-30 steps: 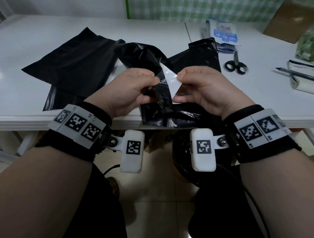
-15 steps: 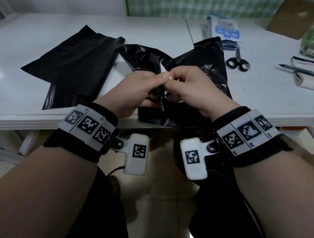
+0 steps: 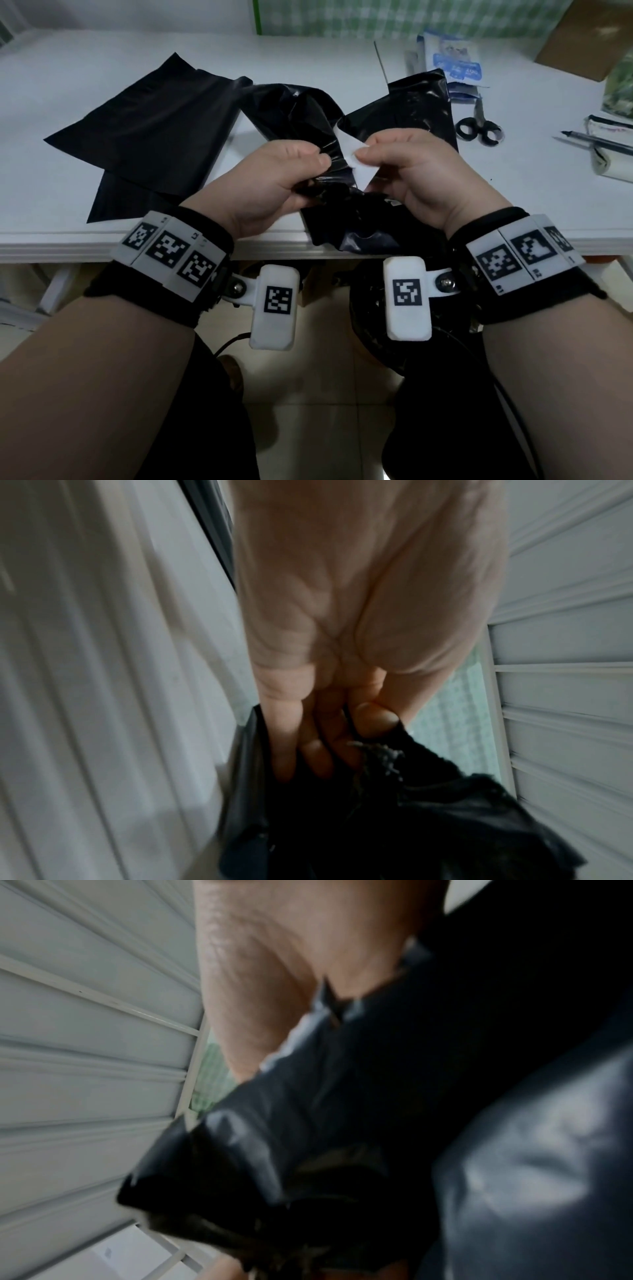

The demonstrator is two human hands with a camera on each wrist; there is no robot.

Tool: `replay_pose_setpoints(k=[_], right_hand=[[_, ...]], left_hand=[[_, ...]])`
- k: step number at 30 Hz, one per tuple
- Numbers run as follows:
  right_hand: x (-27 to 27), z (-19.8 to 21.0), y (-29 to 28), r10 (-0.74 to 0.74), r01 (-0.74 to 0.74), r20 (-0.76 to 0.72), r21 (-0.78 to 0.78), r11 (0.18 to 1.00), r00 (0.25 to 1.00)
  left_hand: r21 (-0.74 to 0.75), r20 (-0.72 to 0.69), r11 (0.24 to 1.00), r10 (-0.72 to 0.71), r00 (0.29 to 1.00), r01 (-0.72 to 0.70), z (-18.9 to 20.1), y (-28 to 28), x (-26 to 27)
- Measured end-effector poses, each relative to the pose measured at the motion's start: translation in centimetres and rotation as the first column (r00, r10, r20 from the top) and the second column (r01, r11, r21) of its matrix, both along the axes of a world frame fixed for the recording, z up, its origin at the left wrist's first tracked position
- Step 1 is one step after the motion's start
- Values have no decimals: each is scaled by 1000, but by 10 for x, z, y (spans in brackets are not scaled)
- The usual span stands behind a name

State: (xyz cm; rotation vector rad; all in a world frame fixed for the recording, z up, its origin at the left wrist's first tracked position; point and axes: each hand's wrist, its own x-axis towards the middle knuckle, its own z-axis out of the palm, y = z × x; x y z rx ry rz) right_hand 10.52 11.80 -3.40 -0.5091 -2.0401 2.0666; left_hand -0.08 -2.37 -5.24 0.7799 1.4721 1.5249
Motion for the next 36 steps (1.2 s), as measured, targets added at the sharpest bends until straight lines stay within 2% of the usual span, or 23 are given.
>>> replay_pose_setpoints(k=[11,18,22,25,27,29,32,36], right_hand=[[4,1,5,33,-35,-20,-86,996,999],[7,0,9,65,-85,-81,-273,958,995],[5,-2,8,49,-65,-70,-253,965,996],[3,-2,4,61,-74,-59,-234,969,996],[3,-1,0,48,-53,-35,-154,987,998],[0,-2,-6,8,-8,-22,10,1000,1000],[-5,-6,-13,-53,63,-48,249,966,997],[-8,-7,-14,-83,106,-76,396,912,994]], left_hand=[[-6,-24,999,-40,999,40,5,-6,-2],[53,-21,996,-68,997,69,9,-11,-5],[59,-36,997,-39,999,41,8,-11,-7],[28,-49,999,38,998,-37,8,-9,-6],[16,-34,997,80,996,-80,9,-7,-6],[11,-30,996,87,996,-87,9,-6,-5],[-6,-36,995,100,994,-100,9,-3,-3],[-39,-103,992,116,988,-121,10,1,1]])
